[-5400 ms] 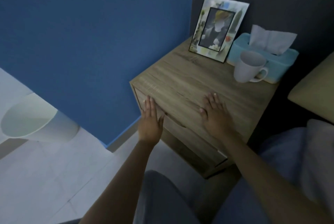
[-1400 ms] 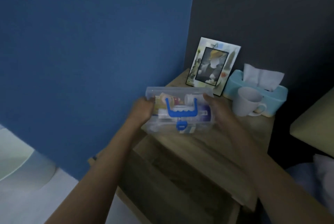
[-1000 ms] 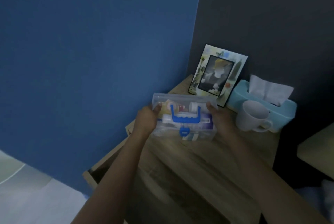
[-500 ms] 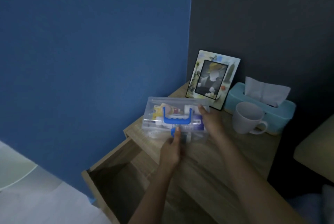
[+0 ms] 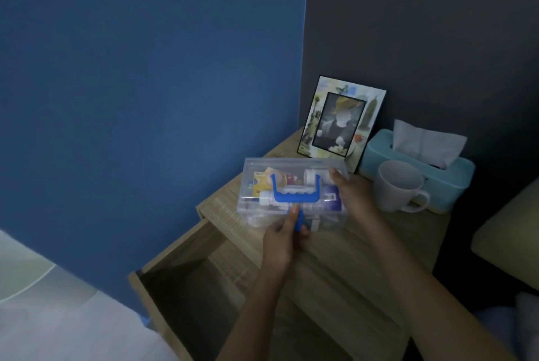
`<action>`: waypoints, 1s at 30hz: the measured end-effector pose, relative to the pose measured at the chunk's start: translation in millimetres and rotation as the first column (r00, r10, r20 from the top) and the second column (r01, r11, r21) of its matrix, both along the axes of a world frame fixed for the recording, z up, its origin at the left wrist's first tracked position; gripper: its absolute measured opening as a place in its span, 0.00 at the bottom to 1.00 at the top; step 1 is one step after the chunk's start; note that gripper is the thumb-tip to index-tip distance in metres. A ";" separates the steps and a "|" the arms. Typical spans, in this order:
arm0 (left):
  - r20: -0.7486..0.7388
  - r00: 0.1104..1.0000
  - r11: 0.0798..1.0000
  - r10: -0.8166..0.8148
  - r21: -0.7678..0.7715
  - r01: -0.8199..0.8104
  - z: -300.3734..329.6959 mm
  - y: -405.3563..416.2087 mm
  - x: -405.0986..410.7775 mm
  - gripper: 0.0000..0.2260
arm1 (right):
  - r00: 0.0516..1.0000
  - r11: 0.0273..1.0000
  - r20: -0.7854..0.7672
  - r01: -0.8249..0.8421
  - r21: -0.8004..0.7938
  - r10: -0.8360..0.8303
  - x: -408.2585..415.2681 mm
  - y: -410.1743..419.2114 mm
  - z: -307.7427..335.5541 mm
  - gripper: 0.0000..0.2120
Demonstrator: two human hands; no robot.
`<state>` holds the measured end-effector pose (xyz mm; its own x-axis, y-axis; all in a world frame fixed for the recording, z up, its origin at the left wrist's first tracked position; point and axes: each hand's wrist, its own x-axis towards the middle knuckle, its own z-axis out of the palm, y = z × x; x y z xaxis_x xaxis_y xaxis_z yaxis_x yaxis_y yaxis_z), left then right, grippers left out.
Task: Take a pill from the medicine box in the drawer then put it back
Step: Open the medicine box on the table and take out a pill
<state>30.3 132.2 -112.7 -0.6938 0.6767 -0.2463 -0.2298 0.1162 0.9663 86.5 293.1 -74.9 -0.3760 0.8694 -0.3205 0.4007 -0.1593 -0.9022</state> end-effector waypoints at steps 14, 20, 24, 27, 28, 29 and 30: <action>-0.018 0.998 0.996 0.055 -0.065 -0.056 12.0 0.6 2.0 0.17 | 0.997 0.998 -0.044 0.056 0.005 -0.055 -3.7 -0.5 -8.2 0.16; 0.019 1.000 1.000 -0.007 0.006 0.007 12.1 -6.1 2.6 0.13 | 0.998 0.998 -0.032 0.057 0.007 -0.057 -3.9 1.0 -10.4 0.18; 0.098 0.995 0.999 -0.032 0.034 0.029 2.5 -19.9 3.5 0.10 | 0.998 0.997 -0.063 0.032 0.066 -0.028 -0.9 -0.6 -8.6 0.21; 0.138 0.988 0.996 0.073 0.037 -0.079 -9.0 -34.7 1.8 0.10 | 0.983 0.990 -0.184 0.031 0.140 -0.005 9.2 -6.4 -9.5 0.24; 0.138 0.981 0.989 0.136 0.035 -0.142 -12.1 -40.1 0.5 0.11 | 0.974 0.987 -0.226 0.058 0.150 -0.023 15.3 -10.8 -12.3 0.24; 0.116 0.972 0.977 0.206 0.038 -0.212 -13.9 -45.6 -1.4 0.12 | 0.964 0.983 -0.263 0.091 0.161 -0.047 21.5 -15.6 -17.1 0.25; 0.078 0.959 0.960 0.273 0.049 -0.277 -13.7 -50.2 -4.0 0.12 | 0.954 0.979 -0.294 0.116 0.166 -0.063 27.2 -21.0 -22.6 0.25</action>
